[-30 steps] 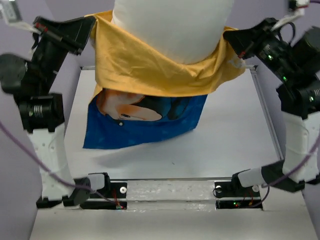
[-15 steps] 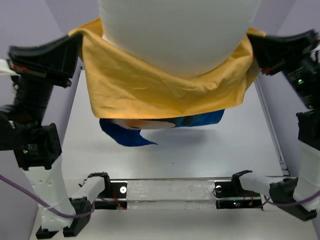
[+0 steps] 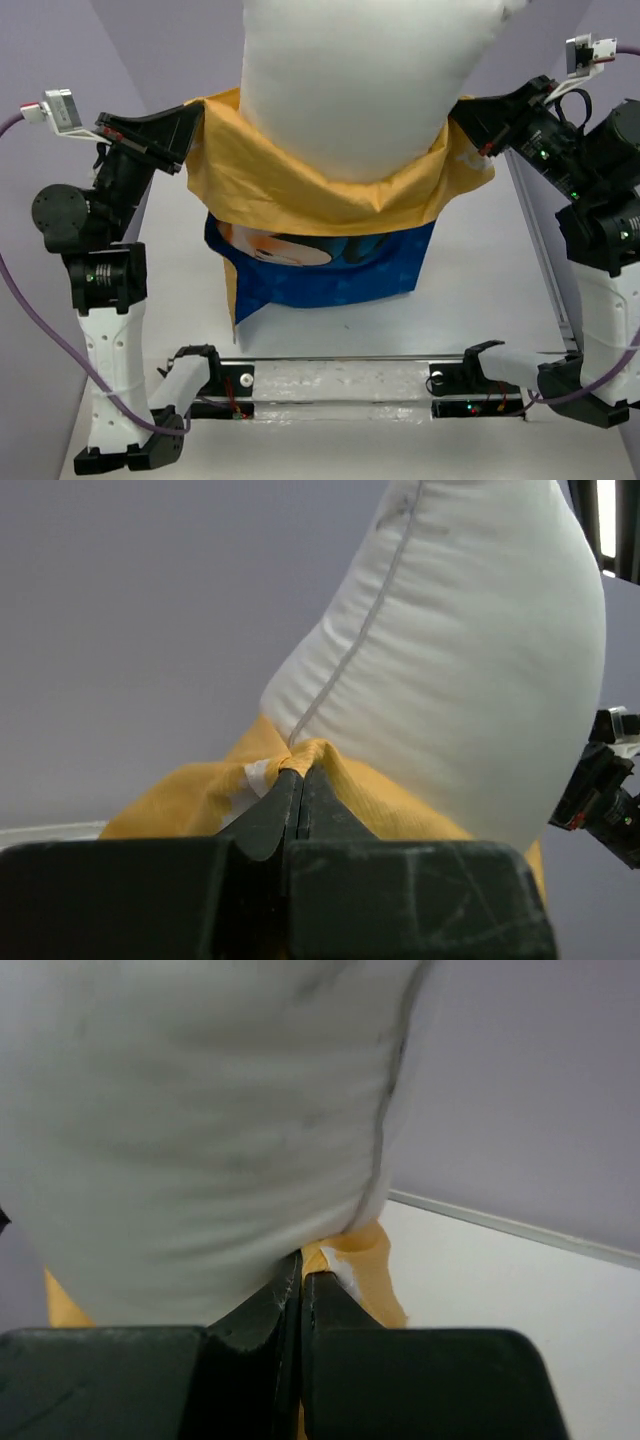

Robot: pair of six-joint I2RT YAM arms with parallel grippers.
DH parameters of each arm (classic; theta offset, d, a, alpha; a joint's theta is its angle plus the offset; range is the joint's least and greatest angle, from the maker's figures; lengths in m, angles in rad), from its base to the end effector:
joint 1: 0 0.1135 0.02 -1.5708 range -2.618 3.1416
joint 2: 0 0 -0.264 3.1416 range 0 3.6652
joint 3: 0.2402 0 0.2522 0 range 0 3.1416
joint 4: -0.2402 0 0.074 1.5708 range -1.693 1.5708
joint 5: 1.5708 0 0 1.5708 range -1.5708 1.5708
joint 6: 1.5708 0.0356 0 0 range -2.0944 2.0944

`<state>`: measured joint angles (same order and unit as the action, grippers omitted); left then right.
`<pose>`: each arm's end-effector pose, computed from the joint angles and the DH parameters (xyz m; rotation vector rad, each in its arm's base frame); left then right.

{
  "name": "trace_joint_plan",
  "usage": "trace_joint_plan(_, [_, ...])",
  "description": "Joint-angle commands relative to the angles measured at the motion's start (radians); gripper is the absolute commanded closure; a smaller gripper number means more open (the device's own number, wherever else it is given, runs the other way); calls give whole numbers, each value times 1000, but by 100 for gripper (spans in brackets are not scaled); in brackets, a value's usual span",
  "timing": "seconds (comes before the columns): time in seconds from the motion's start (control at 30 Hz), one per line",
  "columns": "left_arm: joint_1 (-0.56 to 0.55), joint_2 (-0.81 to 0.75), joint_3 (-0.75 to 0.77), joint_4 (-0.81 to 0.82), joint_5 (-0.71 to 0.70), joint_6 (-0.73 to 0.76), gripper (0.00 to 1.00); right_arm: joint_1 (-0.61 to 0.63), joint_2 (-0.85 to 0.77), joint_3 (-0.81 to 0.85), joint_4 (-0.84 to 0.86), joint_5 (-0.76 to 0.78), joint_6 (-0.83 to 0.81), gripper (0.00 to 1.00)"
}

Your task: Put the pillow into the pillowcase

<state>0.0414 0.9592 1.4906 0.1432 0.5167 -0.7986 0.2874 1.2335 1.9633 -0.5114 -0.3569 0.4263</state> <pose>0.1318 -0.0121 0.5711 0.0856 1.0337 -0.9221 0.1691 0.0630 0.5939 -0.2141 1.4007 0.8355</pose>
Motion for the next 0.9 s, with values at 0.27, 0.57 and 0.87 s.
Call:
trace_joint_plan(0.27, [5,-104,-74,149,-2,-2,100,-8,-132,135,175,20,-11,100])
trace_joint_plan(0.57, [-5,66,287,73,-21,97,100,-8,33,388,56,130,-90,100])
trace_joint_plan(0.87, [-21,-85,-322,231,-47,91,100,-8,-77,-316,257,111,-23,100])
